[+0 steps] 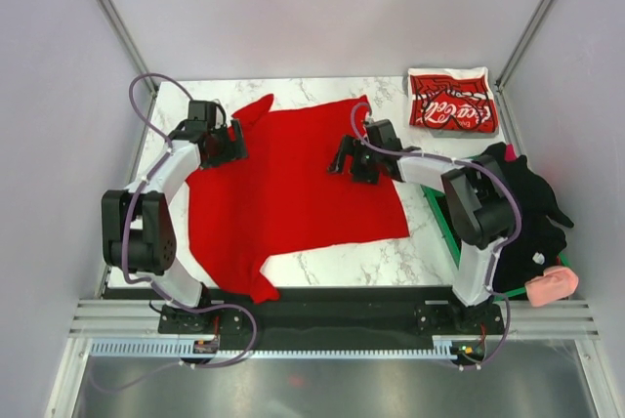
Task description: Fold and stack the t-shirts
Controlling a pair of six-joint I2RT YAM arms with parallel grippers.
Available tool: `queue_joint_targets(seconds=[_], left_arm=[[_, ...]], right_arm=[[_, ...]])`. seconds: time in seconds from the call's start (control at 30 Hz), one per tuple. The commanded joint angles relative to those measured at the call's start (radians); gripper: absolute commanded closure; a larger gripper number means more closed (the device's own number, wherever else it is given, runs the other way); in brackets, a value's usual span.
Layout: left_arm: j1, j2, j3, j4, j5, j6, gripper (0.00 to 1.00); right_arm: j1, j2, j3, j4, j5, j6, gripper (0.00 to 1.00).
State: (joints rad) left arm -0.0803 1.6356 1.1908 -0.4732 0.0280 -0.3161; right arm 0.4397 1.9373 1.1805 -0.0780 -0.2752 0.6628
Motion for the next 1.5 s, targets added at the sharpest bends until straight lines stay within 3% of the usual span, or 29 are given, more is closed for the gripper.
queue_joint_targets(seconds=[0.0,0.17,0.3,0.53,0.67,0.97,1.37,1.47], left_arm=[[0.001,-0.036,0.007,0.036,-0.019,-0.012,0.11],[0.011,-0.016,0.064,0.024,-0.088,0.014,0.11],[0.010,0.042,0.134,0.024,-0.082,0.028,0.12],[-0.070,0.197,0.253,0.114,-0.140,0.113,0.18],[-0.131,0.346,0.398,0.142,-0.201,0.161,0.19],[-0.131,0.596,0.605,0.130,-0.033,-0.009,0.22],[-0.167,0.601,0.627,0.168,-0.048,-0.066,0.28],[-0.173,0.595,0.641,0.166,-0.138,-0.054,0.31]], right_arm=[[-0.012,-0.013,-0.203,-0.077,0.077,0.035,0.02],[-0.065,-0.138,-0.460,-0.088,0.146,0.086,0.02],[-0.078,-0.250,-0.533,-0.111,0.168,0.078,0.02],[-0.076,-0.307,-0.458,-0.219,0.159,0.008,0.02],[-0.075,-0.310,-0.398,-0.250,0.146,-0.026,0.02],[-0.058,-0.321,-0.387,-0.263,0.137,-0.038,0.02],[-0.035,-0.276,-0.389,-0.243,0.149,-0.046,0.02],[-0.029,-0.270,-0.386,-0.241,0.143,-0.046,0.02]])
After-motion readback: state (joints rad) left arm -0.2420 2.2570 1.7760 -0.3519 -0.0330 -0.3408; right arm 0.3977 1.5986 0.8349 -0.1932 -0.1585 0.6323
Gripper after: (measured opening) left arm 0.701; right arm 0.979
